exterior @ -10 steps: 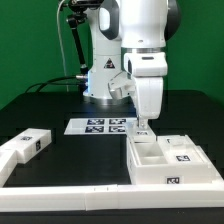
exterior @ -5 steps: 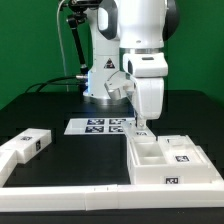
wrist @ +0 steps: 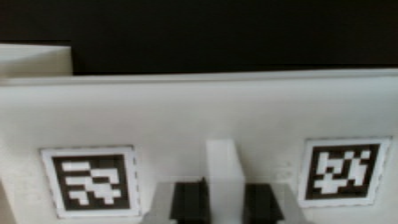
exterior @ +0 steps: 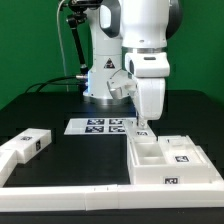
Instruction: Assemble cabinet
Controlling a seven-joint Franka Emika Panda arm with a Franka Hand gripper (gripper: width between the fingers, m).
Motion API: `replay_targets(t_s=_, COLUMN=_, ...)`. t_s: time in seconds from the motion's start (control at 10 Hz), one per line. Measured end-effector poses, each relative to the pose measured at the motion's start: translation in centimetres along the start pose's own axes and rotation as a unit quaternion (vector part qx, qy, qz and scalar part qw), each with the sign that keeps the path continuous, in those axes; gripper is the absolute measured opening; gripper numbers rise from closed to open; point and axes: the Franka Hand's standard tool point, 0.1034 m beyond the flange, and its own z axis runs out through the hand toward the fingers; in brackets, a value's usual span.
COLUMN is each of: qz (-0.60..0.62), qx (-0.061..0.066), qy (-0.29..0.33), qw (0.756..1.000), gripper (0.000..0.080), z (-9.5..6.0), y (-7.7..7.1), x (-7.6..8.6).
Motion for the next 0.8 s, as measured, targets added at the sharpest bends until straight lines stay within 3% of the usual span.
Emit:
replay_targets(t_s=0.1, qz=0.004, qx=-0.006, qy=0.003, qw=1.000, gripper=0.0071, z=0.03, y=-0.05, x=0.15)
replay_targets(t_s=0.3, qz=0.005, qx=-0.005, qy=0.003, qw=1.000, gripper=0.0071, z=0.12, y=-0.08, x=0.14)
replay_targets(t_s=0.4, qz=0.005, qx=-0.015, qy=0.008, qw=1.000, gripper=0.0071, z=0.13, y=-0.07, x=0.35)
replay_targets(t_s=0.8, qz=0.010, qx=-0.019, qy=0.007, qw=1.000, gripper=0.0071, z=-0.24, y=0.01, x=0.30)
